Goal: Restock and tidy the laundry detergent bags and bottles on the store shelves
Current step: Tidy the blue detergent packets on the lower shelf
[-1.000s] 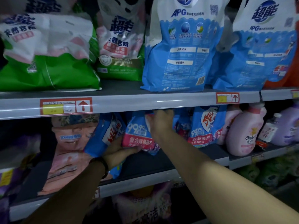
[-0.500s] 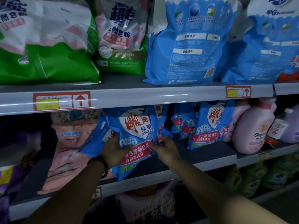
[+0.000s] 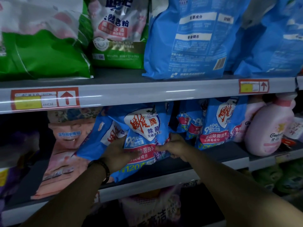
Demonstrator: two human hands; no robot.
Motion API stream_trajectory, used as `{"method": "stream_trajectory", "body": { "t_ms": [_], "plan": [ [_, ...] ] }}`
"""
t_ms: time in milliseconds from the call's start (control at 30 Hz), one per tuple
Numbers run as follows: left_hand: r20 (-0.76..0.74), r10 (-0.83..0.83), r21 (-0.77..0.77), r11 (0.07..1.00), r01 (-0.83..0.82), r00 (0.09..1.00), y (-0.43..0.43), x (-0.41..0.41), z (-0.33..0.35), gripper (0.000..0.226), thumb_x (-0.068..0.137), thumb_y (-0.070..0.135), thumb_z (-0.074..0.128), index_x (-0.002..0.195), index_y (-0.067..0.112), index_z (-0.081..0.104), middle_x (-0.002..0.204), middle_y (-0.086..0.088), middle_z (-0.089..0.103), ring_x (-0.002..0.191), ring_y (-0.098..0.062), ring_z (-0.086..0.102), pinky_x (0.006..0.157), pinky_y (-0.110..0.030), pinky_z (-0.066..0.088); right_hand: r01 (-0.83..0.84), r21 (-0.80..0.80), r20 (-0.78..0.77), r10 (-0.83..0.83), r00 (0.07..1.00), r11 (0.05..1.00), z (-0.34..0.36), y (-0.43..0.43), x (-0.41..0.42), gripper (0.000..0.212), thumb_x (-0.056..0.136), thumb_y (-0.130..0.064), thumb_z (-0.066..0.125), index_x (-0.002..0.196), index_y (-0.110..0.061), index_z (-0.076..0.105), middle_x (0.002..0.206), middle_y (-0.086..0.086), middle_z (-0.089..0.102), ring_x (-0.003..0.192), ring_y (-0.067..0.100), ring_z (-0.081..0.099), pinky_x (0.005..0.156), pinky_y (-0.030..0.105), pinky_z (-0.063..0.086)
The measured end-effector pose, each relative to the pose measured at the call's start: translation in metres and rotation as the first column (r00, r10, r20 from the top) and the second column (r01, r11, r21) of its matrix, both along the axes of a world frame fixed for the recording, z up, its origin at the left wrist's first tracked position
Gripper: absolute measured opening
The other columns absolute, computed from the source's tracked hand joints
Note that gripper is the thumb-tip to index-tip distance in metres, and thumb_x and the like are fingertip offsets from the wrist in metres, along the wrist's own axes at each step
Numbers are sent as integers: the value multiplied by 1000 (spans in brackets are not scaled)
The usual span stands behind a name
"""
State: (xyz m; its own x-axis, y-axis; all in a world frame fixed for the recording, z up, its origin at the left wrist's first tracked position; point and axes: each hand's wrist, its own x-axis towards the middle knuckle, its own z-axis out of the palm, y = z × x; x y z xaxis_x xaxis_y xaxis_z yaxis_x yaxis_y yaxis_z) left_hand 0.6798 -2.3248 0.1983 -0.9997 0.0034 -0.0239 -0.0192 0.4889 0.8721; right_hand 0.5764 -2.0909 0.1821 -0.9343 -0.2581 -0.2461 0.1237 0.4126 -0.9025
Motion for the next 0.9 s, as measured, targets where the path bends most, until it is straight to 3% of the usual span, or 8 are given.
{"method": "stream_trajectory", "body": {
  "t_ms": [100, 200, 267, 400, 633, 733, 800, 900],
  "plan": [
    [41, -55, -350, 934, 66, 998, 9, -5, 3, 73, 75, 57, 80, 137, 30, 54, 136, 6, 68, 126, -16, 63, 112, -46, 48, 135, -21, -63, -136, 989, 991, -9, 12, 3, 47, 77, -25, 94, 115, -23, 66, 109, -5, 75, 95, 18, 71, 63, 32, 60],
    [-118, 130, -865, 473, -166, 984, 34, -16, 9, 54, 98, 44, 55, 149, 29, 42, 141, 0, 61, 136, -27, 48, 116, -51, 31, 267, -67, -164, -275, 947, 961, -24, 27, 3, 44, 79, -24, 93, 112, -30, 64, 109, -7, 75, 100, 20, 73, 76, 43, 67],
    [-209, 148, -880, 402, -252, 967, 47, -25, 14, 41, 99, 35, 50, 141, 34, 49, 129, 1, 68, 130, -28, 51, 113, -54, 28, 322, -134, -242, -346, 906, 937, -31, 34, 1, 39, 81, -24, 91, 107, -35, 65, 107, -8, 76, 101, 22, 75, 82, 50, 66],
    [-353, 164, -786, 482, -386, 921, 45, -53, 11, 24, 101, 40, 50, 121, 33, 61, 114, -1, 74, 112, -29, 65, 107, -46, 33, 348, -258, -264, -413, 872, 901, -34, 40, -10, 23, 94, -20, 78, 111, -29, 66, 103, -9, 75, 101, 19, 73, 92, 48, 63],
    [-464, 434, -349, 712, -609, 772, 52, -57, 8, 36, 96, 51, 64, 99, 16, 57, 100, -8, 69, 95, -34, 67, 88, -43, 47, 219, -165, -363, -265, 893, 962, -31, 48, -3, 50, 88, -26, 83, 128, -23, 53, 120, -5, 68, 101, 1, 65, 96, 36, 55],
    [-782, 33, -386, 759, -525, 622, 70, -51, 7, 18, 92, 22, 68, 87, 17, 51, 87, -5, 55, 80, -29, 56, 72, -42, 48, 414, 5, -610, -325, 722, 910, -32, 45, 6, 54, 82, -32, 82, 123, -16, 50, 126, 8, 52, 108, 26, 59, 95, 46, 54],
    [-703, -442, -701, 562, -439, 557, 75, -54, -4, 20, 84, 15, 71, 103, 14, 62, 104, -11, 61, 96, -33, 57, 81, -46, 50, 392, 192, -763, -115, 636, 900, -31, 39, 17, 54, 85, -25, 78, 131, -17, 49, 130, 9, 44, 117, 33, 53, 98, 49, 52],
    [-280, -454, -952, 245, -183, 846, 66, -59, -24, 71, 95, 38, 65, 158, 26, 35, 169, -18, 22, 154, -41, 24, 123, -55, 29, 297, 450, -722, 148, 676, 842, -35, 34, 20, 85, 82, -36, 77, 156, -25, 36, 157, 10, 27, 145, 37, 32, 113, 53, 47]
  ]
}}
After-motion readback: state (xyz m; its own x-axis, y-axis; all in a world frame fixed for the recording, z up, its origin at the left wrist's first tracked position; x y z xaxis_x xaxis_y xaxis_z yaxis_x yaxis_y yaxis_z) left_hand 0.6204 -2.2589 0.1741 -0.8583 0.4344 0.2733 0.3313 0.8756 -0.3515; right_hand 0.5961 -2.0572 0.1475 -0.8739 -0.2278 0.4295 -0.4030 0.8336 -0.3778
